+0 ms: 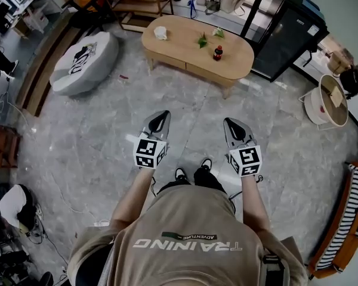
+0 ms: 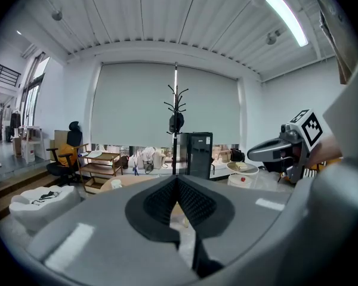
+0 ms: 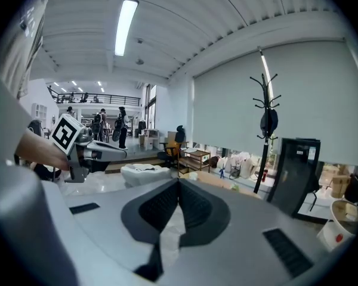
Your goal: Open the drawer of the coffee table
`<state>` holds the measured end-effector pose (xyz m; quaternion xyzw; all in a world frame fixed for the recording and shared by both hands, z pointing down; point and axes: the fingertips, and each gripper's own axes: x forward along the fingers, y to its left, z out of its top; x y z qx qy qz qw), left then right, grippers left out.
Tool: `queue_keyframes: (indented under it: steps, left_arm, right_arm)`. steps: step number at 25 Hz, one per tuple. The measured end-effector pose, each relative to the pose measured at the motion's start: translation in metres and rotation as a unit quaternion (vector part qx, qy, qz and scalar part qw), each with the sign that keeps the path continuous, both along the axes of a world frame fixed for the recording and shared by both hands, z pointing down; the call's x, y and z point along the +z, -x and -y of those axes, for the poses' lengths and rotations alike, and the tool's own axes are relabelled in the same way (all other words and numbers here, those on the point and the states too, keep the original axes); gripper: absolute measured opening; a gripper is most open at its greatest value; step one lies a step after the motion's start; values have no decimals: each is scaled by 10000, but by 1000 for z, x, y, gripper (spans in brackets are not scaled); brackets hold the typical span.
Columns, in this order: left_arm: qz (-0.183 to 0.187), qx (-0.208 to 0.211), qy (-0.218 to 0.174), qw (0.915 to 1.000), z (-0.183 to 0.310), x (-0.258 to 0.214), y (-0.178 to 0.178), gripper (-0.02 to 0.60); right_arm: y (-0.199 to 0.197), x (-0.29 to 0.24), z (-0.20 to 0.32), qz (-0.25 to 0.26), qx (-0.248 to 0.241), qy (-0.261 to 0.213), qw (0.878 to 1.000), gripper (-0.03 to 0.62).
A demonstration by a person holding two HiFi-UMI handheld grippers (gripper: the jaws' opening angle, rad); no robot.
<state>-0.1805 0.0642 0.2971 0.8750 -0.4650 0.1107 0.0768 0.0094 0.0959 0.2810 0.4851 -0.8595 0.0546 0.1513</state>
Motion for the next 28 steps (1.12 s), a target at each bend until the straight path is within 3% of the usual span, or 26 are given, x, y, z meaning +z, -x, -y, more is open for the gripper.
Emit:
queue_keyframes:
  steps: [4, 15, 22, 28]
  left_arm:
    - [155, -32, -32, 9999, 7, -9, -17, 6]
    - [349, 1, -126, 9993, 43, -20, -95, 6]
    - [295, -25, 13, 9996, 55, -6, -115, 6]
    - [280, 64, -38, 9996, 74, -1, -112, 6]
  right_arm:
    - [-14, -10, 16, -90, -188, -193, 9996, 5]
    - [-101, -4, 57, 230, 89, -245, 9994, 5]
    - [-115, 7, 74, 333, -43, -124, 9994, 5]
    - [-105, 3, 94, 271, -67, -132, 9995, 5]
